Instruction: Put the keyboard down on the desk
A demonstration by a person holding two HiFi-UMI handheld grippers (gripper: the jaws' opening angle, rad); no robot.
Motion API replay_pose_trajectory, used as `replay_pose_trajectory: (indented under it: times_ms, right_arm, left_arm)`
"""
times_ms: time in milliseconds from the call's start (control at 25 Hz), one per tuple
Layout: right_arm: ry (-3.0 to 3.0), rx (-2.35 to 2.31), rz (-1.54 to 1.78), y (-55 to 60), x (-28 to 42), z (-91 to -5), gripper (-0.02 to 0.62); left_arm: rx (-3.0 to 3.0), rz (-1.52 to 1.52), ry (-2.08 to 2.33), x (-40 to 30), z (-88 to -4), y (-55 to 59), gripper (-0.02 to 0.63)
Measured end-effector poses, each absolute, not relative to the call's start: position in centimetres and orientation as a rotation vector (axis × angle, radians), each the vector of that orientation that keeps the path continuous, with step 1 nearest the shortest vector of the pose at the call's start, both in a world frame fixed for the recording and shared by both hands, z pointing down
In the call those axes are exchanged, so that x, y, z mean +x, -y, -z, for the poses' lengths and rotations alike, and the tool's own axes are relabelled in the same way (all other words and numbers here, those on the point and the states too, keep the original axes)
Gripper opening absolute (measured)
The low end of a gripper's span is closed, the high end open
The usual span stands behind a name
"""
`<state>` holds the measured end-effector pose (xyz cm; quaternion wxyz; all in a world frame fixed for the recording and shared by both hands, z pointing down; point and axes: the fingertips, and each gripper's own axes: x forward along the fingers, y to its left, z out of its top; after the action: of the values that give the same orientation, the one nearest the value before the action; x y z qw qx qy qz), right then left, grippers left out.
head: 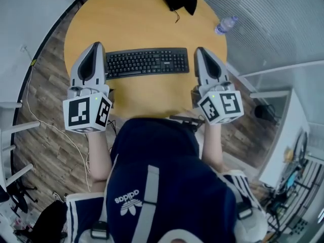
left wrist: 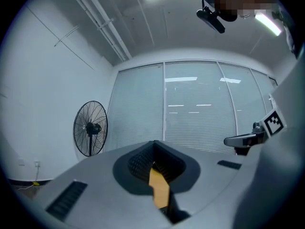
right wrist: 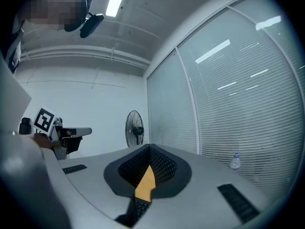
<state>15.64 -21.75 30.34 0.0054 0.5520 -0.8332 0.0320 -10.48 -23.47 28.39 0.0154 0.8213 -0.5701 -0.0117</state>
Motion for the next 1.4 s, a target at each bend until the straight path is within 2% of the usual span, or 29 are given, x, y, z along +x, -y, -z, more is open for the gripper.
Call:
replay_pose_trajectory:
  times_ms: [240, 1000, 1400]
  right_arm:
    - [2.563, 1.668, 0.000, 18.9, 14.7, -30.4, 0.003]
    - [2.591, 1.559, -0.115, 15.8, 10.7, -33.4, 0.003]
    - [2.616, 1.571, -0.120, 16.2, 10.2, -33.1, 0.003]
  left_arm:
    - [2.551, 0.051, 1.782, -10.6, -27.6, 20.6, 0.002]
    - [2.631, 0.028, 1.643, -8.4, -30.8, 17.6, 0.002]
    - [2.571, 0.157, 1.591, -8.4, -30.6, 17.9, 0.002]
